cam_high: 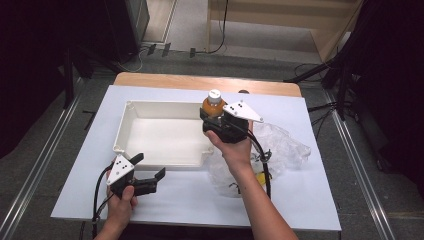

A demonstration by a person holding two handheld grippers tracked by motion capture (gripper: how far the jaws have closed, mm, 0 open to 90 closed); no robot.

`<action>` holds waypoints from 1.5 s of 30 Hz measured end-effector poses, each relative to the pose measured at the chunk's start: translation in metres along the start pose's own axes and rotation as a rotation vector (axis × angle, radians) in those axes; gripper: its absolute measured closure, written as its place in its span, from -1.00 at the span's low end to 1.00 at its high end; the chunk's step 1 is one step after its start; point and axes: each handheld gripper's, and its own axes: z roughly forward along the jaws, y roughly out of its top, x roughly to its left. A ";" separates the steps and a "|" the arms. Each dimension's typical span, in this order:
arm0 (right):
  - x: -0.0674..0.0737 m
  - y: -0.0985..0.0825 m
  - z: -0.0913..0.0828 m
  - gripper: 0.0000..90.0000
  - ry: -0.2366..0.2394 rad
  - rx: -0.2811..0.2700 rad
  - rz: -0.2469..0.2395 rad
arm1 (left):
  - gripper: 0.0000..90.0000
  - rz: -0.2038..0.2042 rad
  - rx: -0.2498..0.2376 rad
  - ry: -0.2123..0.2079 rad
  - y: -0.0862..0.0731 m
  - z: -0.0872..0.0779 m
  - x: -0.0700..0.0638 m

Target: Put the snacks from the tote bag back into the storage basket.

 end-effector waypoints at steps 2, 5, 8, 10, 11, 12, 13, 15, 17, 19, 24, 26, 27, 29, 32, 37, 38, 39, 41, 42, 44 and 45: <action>0.001 0.000 0.001 -0.30 0.000 0.002 0.001 | -0.85 0.000 0.000 0.000 0.000 0.000 0.000; 0.002 0.000 0.001 -0.30 0.004 0.003 -0.001 | -0.85 0.001 0.000 0.002 0.000 0.000 0.000; 0.004 0.000 0.003 -0.30 0.005 0.001 -0.005 | -0.85 0.001 0.001 0.001 0.000 0.000 0.000; 0.005 0.000 0.003 -0.30 0.007 0.003 -0.006 | -0.85 0.001 0.000 0.001 0.000 0.000 0.000; 0.005 0.000 0.004 -0.30 0.007 0.002 -0.008 | -0.85 0.001 0.000 0.001 0.000 0.000 0.000; 0.006 0.000 0.004 -0.30 0.010 0.003 -0.008 | -0.85 0.001 0.000 0.001 0.000 0.000 0.000; 0.007 0.000 0.005 -0.30 0.010 0.004 -0.008 | -0.85 0.001 0.000 0.001 0.000 0.000 0.000; 0.008 0.000 0.006 -0.30 0.013 0.004 -0.008 | -0.85 0.001 0.000 0.001 0.000 0.000 0.000; 0.009 0.000 0.007 -0.30 0.016 0.006 -0.009 | -0.85 0.000 -0.001 -0.001 0.000 0.000 0.000; 0.011 0.000 0.007 -0.30 0.019 0.008 -0.008 | -0.85 0.000 -0.002 -0.001 0.000 0.000 0.000; 0.013 0.000 0.009 -0.30 0.024 0.005 -0.016 | -0.85 0.000 -0.002 0.000 0.000 0.000 0.000; 0.014 0.000 0.009 -0.30 0.025 0.003 -0.013 | -0.85 -0.001 -0.003 0.000 0.000 0.000 0.000; 0.015 0.000 0.010 -0.30 0.025 0.003 -0.013 | -0.85 -0.001 -0.003 0.000 0.000 -0.001 0.000; 0.016 0.000 0.011 -0.30 0.027 0.004 -0.018 | -0.85 0.001 -0.005 -0.002 0.000 -0.001 0.000; 0.018 0.000 0.012 -0.30 0.028 0.007 -0.016 | -0.85 0.000 -0.008 -0.006 0.000 -0.001 0.000; 0.020 -0.001 0.015 -0.30 0.033 0.009 -0.016 | -0.85 0.000 -0.008 -0.006 0.000 -0.001 -0.001; 0.021 -0.001 0.015 -0.30 0.033 0.011 -0.014 | -0.85 0.000 -0.007 -0.006 0.000 -0.001 0.000; 0.021 -0.001 0.016 -0.30 0.032 0.011 -0.016 | -0.85 0.001 -0.008 -0.004 0.000 -0.001 0.000; 0.022 -0.001 0.017 -0.30 0.036 0.014 -0.014 | -0.85 0.001 -0.007 -0.005 0.000 -0.001 0.000; 0.022 -0.001 0.017 -0.30 0.037 0.014 -0.016 | -0.85 0.001 -0.007 -0.004 0.000 -0.001 0.000; 0.023 -0.002 0.018 -0.30 0.039 0.016 -0.014 | -0.85 0.000 -0.007 -0.005 0.000 -0.001 0.000; 0.023 -0.002 0.018 -0.30 0.040 0.015 -0.016 | -0.85 0.000 -0.007 -0.006 0.000 -0.001 0.000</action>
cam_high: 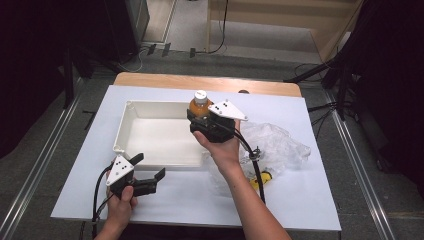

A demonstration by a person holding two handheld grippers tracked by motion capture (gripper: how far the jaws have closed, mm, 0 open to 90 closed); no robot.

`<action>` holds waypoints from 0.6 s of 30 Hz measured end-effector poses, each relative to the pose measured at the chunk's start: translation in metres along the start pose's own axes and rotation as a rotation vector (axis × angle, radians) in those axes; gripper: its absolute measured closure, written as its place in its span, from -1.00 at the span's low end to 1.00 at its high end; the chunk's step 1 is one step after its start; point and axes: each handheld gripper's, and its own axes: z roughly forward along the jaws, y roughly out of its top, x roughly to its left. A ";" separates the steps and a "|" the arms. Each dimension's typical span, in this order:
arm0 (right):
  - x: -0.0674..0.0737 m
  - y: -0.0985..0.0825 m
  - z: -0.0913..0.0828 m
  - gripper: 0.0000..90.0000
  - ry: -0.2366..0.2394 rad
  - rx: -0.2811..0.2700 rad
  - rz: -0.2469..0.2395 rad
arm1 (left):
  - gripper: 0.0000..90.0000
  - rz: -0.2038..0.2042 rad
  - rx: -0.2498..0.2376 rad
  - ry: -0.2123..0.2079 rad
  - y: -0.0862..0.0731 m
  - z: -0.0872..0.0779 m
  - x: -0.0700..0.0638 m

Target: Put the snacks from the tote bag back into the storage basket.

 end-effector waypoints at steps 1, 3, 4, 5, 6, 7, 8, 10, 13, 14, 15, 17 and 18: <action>0.000 0.000 0.000 -0.30 0.000 0.001 0.000 | -0.85 0.000 0.000 0.000 0.000 0.000 0.000; 0.000 -0.001 0.001 -0.30 -0.001 0.004 -0.001 | -0.85 0.000 0.000 0.000 0.000 0.000 0.000; 0.001 -0.001 0.002 -0.30 -0.003 0.005 -0.002 | -0.85 0.001 0.000 0.001 0.000 0.000 0.000; 0.001 -0.002 0.002 -0.30 -0.004 0.008 -0.002 | -0.85 0.000 0.000 0.000 0.000 0.000 0.000; 0.001 -0.002 0.003 -0.30 -0.003 0.011 -0.001 | -0.85 0.001 0.000 0.000 0.000 0.000 0.000; 0.001 -0.003 0.003 -0.30 -0.005 0.011 0.001 | -0.85 0.000 0.000 0.000 0.000 0.000 0.000; 0.001 -0.003 0.003 -0.30 -0.006 0.012 -0.001 | -0.85 0.001 -0.001 0.001 0.000 0.000 0.000; 0.000 -0.005 0.004 -0.30 -0.006 0.016 -0.003 | -0.85 0.001 0.000 0.001 0.000 0.000 0.000; -0.001 -0.007 0.005 -0.30 -0.004 0.018 0.004 | -0.85 -0.001 0.001 0.000 0.000 0.000 0.000; -0.001 -0.008 0.005 -0.30 -0.002 0.020 0.005 | -0.85 0.000 0.000 -0.002 0.000 0.000 0.000; -0.001 -0.009 0.006 -0.30 -0.002 0.022 0.004 | -0.85 0.002 -0.001 -0.001 0.000 0.000 0.000; -0.001 -0.010 0.006 -0.30 -0.004 0.023 0.004 | -0.85 0.001 0.000 0.001 0.000 0.000 0.000; -0.001 -0.011 0.007 -0.30 -0.003 0.023 0.003 | -0.85 0.003 -0.002 0.000 0.000 0.000 0.001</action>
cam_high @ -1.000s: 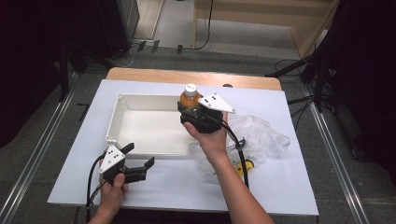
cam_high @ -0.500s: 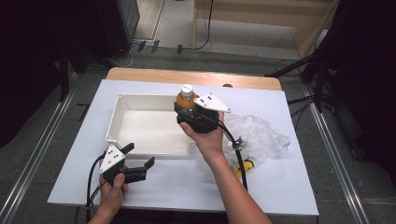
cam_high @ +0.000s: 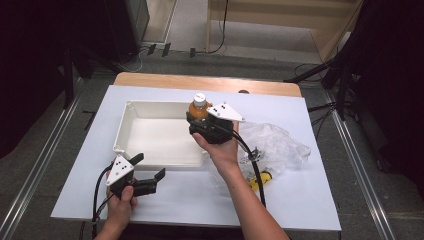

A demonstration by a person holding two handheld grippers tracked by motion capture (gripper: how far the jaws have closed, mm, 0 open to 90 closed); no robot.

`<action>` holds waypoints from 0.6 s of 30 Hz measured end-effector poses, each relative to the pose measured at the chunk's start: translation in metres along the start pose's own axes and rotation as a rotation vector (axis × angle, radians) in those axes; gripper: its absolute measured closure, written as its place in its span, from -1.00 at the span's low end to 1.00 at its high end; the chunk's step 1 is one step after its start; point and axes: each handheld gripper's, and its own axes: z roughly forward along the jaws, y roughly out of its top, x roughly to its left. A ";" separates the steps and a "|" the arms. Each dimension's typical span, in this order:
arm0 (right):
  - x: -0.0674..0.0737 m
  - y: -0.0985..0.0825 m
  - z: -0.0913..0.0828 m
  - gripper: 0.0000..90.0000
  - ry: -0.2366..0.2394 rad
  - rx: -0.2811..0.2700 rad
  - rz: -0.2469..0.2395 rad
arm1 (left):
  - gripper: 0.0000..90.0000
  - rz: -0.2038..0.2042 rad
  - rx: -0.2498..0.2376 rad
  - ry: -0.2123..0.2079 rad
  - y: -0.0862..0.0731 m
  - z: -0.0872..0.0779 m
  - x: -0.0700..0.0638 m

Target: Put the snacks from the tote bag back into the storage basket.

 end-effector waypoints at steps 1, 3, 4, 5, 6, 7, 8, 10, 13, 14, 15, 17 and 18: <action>0.000 -0.001 0.000 -0.30 0.000 0.002 0.002 | -0.85 -0.002 -0.001 0.000 0.000 0.000 0.000; 0.000 -0.002 0.001 -0.30 0.001 0.004 0.005 | -0.85 -0.002 0.000 0.000 0.000 0.000 0.000; -0.001 -0.003 0.001 -0.30 -0.001 0.004 0.001 | -0.85 0.000 0.000 0.001 0.000 0.000 0.000; -0.001 -0.004 0.002 -0.30 0.000 0.004 0.003 | -0.85 -0.002 0.000 0.000 0.000 0.000 0.000; -0.001 -0.005 0.002 -0.30 0.000 0.006 0.001 | -0.85 -0.003 0.001 -0.001 0.000 0.000 -0.001; -0.002 -0.006 0.002 -0.30 0.000 0.006 0.002 | -0.85 -0.004 0.002 -0.004 0.000 0.000 -0.001; -0.002 -0.007 0.002 -0.30 -0.003 0.007 0.002 | -0.85 -0.002 0.001 -0.004 0.000 0.001 -0.001; -0.003 -0.009 0.002 -0.30 -0.005 0.015 0.005 | -0.85 0.000 0.002 -0.005 0.000 0.001 -0.001; -0.005 -0.012 0.002 -0.30 -0.004 0.018 0.008 | -0.85 -0.001 0.003 -0.006 0.000 0.001 -0.001; -0.006 -0.012 0.002 -0.30 -0.006 0.017 0.004 | -0.85 -0.002 0.004 -0.006 0.000 0.002 -0.001; -0.006 -0.013 0.001 -0.30 -0.006 0.017 0.007 | -0.85 -0.001 0.005 -0.005 0.000 0.002 -0.001; -0.007 -0.014 0.002 -0.30 -0.006 0.018 0.006 | -0.85 0.002 0.006 -0.005 0.001 0.002 -0.001; -0.007 -0.015 0.002 -0.30 -0.003 0.019 0.005 | -0.85 0.002 0.005 -0.006 0.001 0.002 -0.001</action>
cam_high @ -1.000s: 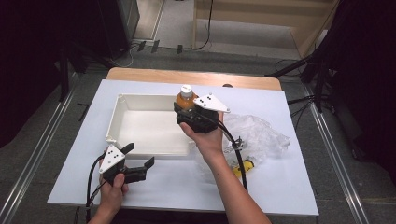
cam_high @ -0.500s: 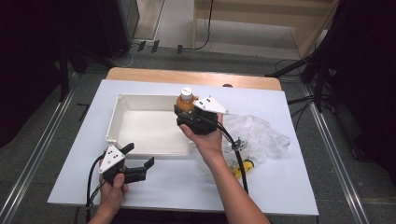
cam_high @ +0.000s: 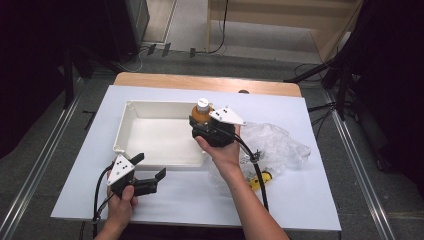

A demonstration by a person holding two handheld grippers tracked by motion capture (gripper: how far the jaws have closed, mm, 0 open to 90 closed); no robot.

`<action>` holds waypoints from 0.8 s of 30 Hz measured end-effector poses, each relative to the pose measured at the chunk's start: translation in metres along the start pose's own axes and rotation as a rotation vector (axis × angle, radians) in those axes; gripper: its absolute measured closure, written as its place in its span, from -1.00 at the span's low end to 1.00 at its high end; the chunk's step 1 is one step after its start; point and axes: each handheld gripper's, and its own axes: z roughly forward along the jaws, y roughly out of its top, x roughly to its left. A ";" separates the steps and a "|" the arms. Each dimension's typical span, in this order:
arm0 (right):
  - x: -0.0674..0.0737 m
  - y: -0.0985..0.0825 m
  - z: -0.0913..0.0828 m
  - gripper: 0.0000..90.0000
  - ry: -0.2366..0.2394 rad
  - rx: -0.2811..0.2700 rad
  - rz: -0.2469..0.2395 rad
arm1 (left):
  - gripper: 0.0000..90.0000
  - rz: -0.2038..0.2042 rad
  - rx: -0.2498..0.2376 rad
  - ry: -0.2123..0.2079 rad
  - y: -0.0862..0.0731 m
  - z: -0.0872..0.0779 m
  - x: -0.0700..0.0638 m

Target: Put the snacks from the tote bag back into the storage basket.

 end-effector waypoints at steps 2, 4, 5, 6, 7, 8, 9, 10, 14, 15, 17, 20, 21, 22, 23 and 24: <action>0.000 -0.002 0.000 -0.30 -0.001 0.003 -0.004 | -0.85 -0.002 0.000 0.000 0.000 0.000 0.000; 0.000 -0.004 0.001 -0.30 -0.001 0.005 -0.007 | -0.85 -0.003 -0.001 0.001 0.000 0.000 0.000; 0.001 -0.005 0.002 -0.30 -0.001 0.009 -0.005 | -0.85 -0.001 -0.002 0.000 0.000 0.000 0.000; 0.001 -0.006 0.002 -0.30 0.000 0.011 -0.005 | -0.85 -0.003 -0.002 0.000 0.000 0.000 0.000; 0.001 -0.007 0.003 -0.30 0.000 0.012 -0.005 | -0.85 -0.002 -0.002 0.000 0.000 0.000 0.000; 0.001 -0.008 0.004 -0.30 0.000 0.013 -0.004 | -0.85 -0.004 -0.002 -0.001 0.000 0.000 0.000; 0.001 -0.009 0.004 -0.30 -0.002 0.017 -0.003 | -0.85 -0.004 -0.002 -0.002 0.000 0.000 0.000; 0.001 -0.011 0.005 -0.30 -0.002 0.018 -0.003 | -0.85 -0.004 -0.002 -0.002 0.000 0.000 0.000; 0.000 -0.015 0.006 -0.30 -0.006 0.028 -0.001 | -0.85 -0.001 -0.001 -0.003 0.000 0.001 0.000; -0.001 -0.016 0.007 -0.30 -0.006 0.028 -0.002 | -0.85 0.000 0.000 -0.002 0.000 0.001 0.000; -0.001 -0.018 0.007 -0.30 -0.008 0.032 0.003 | -0.85 0.000 -0.001 -0.003 0.000 0.000 0.000; -0.002 -0.020 0.008 -0.30 -0.012 0.037 0.004 | -0.85 0.000 -0.002 -0.004 0.000 0.000 0.000; -0.002 -0.022 0.009 -0.30 -0.014 0.040 0.003 | -0.85 0.000 -0.002 -0.004 0.000 0.000 0.000; -0.002 -0.023 0.009 -0.30 -0.015 0.041 0.004 | -0.85 0.001 -0.001 -0.003 0.000 0.000 0.000; -0.002 -0.024 0.010 -0.30 -0.015 0.044 0.008 | -0.85 0.000 -0.002 -0.004 0.000 0.000 0.000; -0.002 -0.025 0.010 -0.30 -0.014 0.049 0.008 | -0.85 0.000 -0.003 -0.005 0.000 0.000 0.000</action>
